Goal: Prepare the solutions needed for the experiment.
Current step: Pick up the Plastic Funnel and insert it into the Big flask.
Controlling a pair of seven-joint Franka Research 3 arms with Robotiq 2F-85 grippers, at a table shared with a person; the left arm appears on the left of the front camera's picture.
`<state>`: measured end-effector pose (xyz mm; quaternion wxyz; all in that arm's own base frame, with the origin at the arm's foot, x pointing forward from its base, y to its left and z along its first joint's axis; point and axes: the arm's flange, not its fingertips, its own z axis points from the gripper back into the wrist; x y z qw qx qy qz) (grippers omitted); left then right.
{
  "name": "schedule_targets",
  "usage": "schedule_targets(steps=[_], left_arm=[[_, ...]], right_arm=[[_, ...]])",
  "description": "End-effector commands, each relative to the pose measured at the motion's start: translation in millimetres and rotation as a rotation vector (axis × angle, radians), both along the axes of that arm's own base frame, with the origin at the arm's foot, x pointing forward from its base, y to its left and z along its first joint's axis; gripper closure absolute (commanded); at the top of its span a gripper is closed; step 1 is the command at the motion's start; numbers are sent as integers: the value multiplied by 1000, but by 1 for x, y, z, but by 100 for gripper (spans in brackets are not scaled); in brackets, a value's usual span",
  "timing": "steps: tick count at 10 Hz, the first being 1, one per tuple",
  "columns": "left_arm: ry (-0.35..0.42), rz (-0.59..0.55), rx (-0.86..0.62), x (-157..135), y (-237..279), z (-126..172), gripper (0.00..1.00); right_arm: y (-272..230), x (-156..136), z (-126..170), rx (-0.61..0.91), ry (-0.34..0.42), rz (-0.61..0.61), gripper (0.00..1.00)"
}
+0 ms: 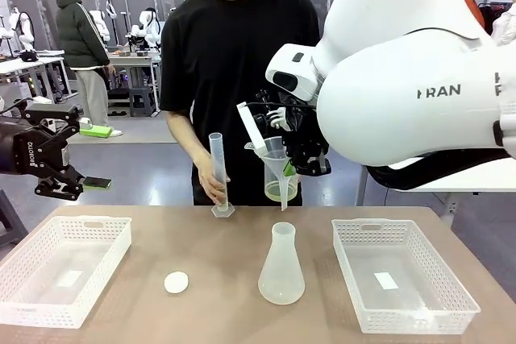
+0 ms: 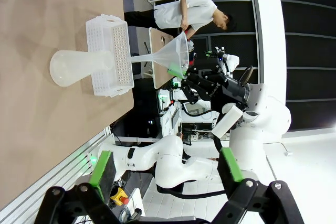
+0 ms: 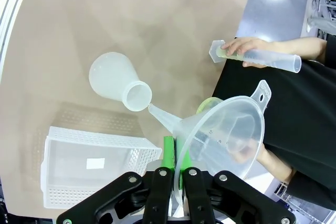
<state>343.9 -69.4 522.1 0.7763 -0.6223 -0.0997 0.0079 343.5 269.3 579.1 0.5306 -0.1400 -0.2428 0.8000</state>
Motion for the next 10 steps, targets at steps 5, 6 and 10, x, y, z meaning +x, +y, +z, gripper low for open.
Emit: schedule_targets(steps=[5, 6, 10], left_arm=[[-3, 0, -26, 0, -3, 3, 0], [-3, 0, -26, 0, -3, 3, 0], [-3, 0, -26, 0, -3, 3, 0]], right_arm=[[-7, 12, -34, 71, 44, 17, 96], [-7, 15, -40, 79, 50, 13, 96], [-11, 20, -60, 100, 65, -7, 96]])
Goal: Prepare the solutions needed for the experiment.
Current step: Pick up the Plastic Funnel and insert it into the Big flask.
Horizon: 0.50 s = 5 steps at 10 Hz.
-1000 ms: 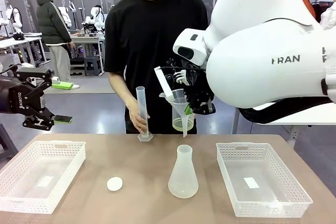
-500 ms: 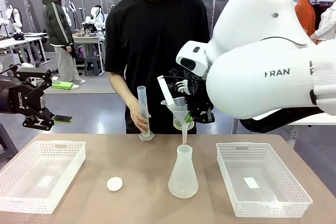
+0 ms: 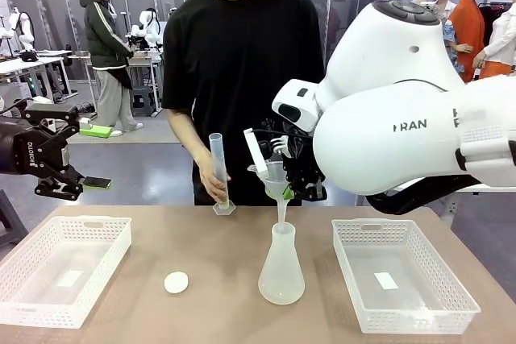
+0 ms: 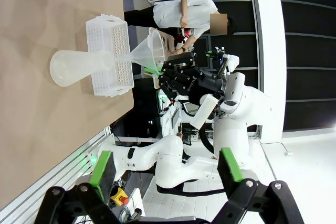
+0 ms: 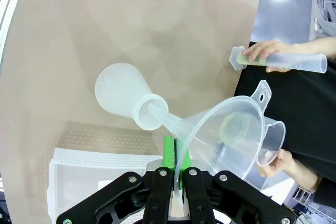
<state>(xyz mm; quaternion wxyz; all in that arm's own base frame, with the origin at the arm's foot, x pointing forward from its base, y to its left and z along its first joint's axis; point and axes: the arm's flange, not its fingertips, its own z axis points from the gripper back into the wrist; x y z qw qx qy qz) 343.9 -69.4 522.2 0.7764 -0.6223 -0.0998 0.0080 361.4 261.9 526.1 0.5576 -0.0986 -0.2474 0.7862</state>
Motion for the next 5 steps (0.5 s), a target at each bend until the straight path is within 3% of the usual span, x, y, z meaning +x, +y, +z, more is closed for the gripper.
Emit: schedule_targets(steps=[1, 5], left_arm=[[-3, 0, -26, 0, -3, 3, 0], [-3, 0, -26, 0, -3, 3, 0]], right_arm=[[-6, 4, -13, 46, -7, 30, 96], [-10, 8, -39, 79, 21, 25, 96]])
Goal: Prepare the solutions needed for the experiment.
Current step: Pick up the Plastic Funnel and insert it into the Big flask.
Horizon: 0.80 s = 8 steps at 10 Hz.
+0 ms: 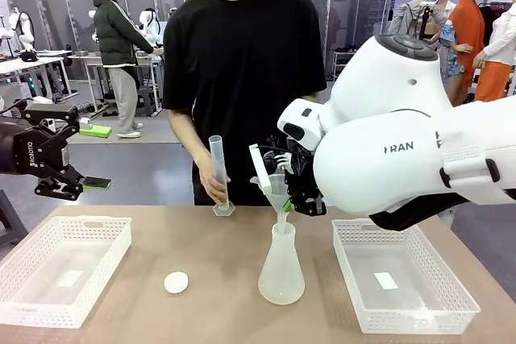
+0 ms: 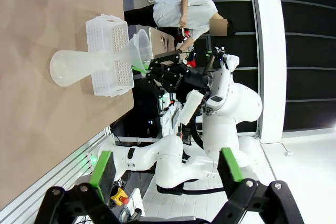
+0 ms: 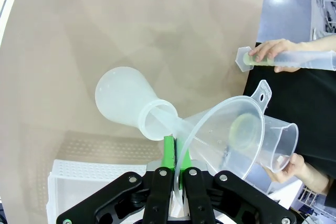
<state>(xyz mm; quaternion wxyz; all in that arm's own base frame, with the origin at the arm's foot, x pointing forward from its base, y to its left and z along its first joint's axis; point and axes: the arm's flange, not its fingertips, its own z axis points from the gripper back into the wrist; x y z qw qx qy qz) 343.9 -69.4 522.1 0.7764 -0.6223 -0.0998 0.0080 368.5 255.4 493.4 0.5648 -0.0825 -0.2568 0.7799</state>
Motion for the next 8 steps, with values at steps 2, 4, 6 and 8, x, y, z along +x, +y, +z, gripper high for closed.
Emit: schedule_targets(steps=[2, 4, 6, 8], left_arm=[[-3, 0, -26, 0, -3, 3, 0], [-3, 0, -26, 0, -3, 3, 0], [-3, 0, -26, 0, -3, 3, 0], [-3, 0, -26, 0, -3, 3, 0]], right_arm=[[-5, -2, -15, 67, 2, 39, 96], [-7, -3, -23, 69, 10, 31, 96], [-9, -3, -29, 68, 14, 22, 96], [-10, -3, -34, 67, 22, 14, 96]])
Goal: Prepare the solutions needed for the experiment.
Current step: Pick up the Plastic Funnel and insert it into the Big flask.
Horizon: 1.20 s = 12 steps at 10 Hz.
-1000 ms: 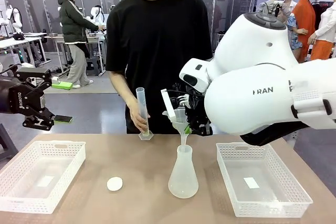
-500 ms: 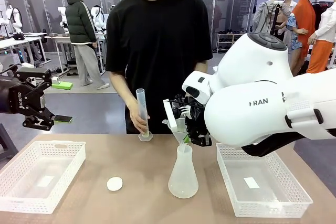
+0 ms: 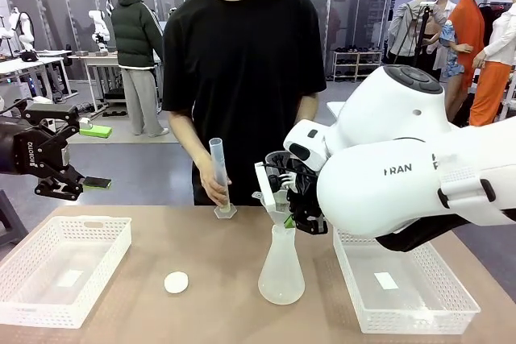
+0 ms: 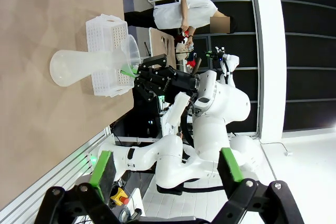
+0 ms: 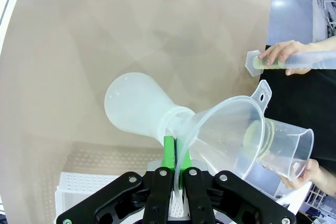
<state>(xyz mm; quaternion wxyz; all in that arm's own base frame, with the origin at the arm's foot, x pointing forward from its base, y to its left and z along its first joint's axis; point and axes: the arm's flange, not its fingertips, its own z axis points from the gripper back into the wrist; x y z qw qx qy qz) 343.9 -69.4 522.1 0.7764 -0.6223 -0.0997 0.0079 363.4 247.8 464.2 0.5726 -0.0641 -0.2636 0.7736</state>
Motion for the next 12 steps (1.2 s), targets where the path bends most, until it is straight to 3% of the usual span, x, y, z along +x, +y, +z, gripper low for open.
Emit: schedule_targets(steps=[1, 6, 7, 8, 9, 10, 12], left_arm=[[-4, 0, -26, 0, -3, 3, 0], [-4, 0, -26, 0, -3, 3, 0], [-4, 0, -26, 0, -3, 3, 0], [-4, 0, -26, 0, -3, 3, 0], [-4, 0, -26, 0, -3, 3, 0], [-4, 0, -26, 0, -3, 3, 0], [-4, 0, -26, 0, -3, 3, 0]], right_arm=[[-3, 3, -8, 38, 6, 23, 96], [-2, 7, -16, 35, 9, 19, 96], [-2, 7, -16, 31, 13, 18, 92], [-2, 8, -16, 33, 12, 20, 77], [-2, 8, -16, 29, 13, 21, 73], [-1, 8, -17, 24, 19, 17, 58], [1, 4, -13, 6, 17, -7, 62]])
